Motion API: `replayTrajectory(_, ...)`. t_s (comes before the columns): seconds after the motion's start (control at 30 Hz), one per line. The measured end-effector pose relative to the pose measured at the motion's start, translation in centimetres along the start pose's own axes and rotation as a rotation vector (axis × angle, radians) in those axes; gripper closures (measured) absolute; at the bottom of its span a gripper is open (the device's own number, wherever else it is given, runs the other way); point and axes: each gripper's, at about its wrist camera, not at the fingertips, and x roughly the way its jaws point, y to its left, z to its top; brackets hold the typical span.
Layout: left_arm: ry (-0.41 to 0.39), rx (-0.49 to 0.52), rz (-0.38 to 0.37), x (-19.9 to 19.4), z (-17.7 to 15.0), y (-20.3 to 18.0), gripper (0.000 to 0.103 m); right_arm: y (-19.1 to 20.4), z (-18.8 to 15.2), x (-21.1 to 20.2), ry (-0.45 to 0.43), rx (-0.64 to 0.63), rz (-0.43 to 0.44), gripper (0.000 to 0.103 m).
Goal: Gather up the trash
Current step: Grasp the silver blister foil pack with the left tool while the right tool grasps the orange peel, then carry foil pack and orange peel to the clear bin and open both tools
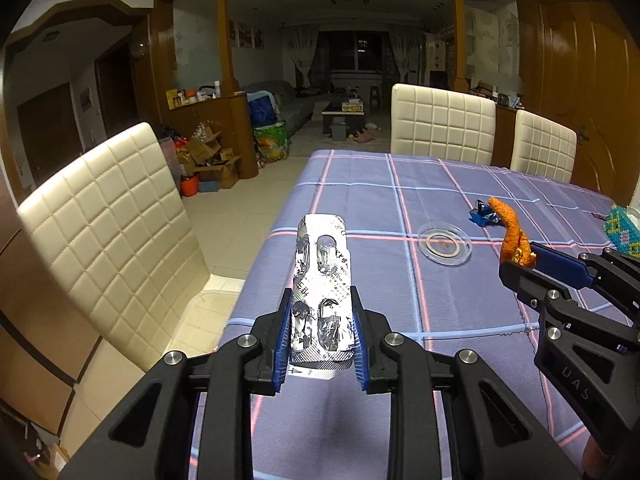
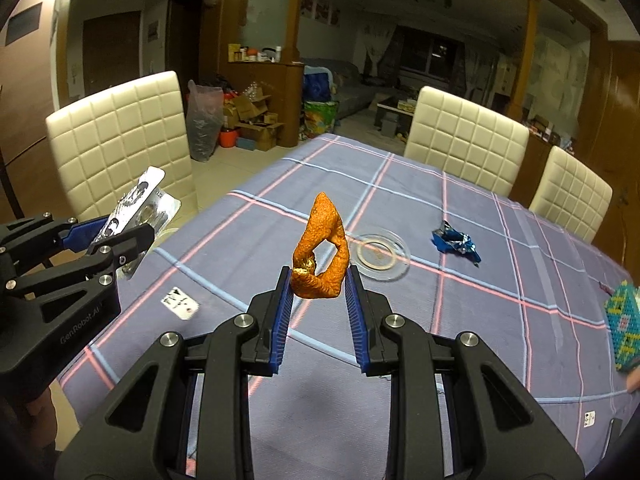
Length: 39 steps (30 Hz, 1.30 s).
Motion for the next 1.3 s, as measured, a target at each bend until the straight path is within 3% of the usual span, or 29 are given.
replayTrajectory(0.63, -0.046, -0.012, 0.054, -1.7, -0.4, 1.8, 0.078, 3.4, 1.2, -0.7, -0.032, -0.059, 0.052, 0.075)
replayTrajectory(1.3, 0.013, -0.103, 0.158, 0.9, -1.5, 9.0, 0.078, 9.4, 4.3, 3.6, -0.008, -0.148, 0.157, 0.075)
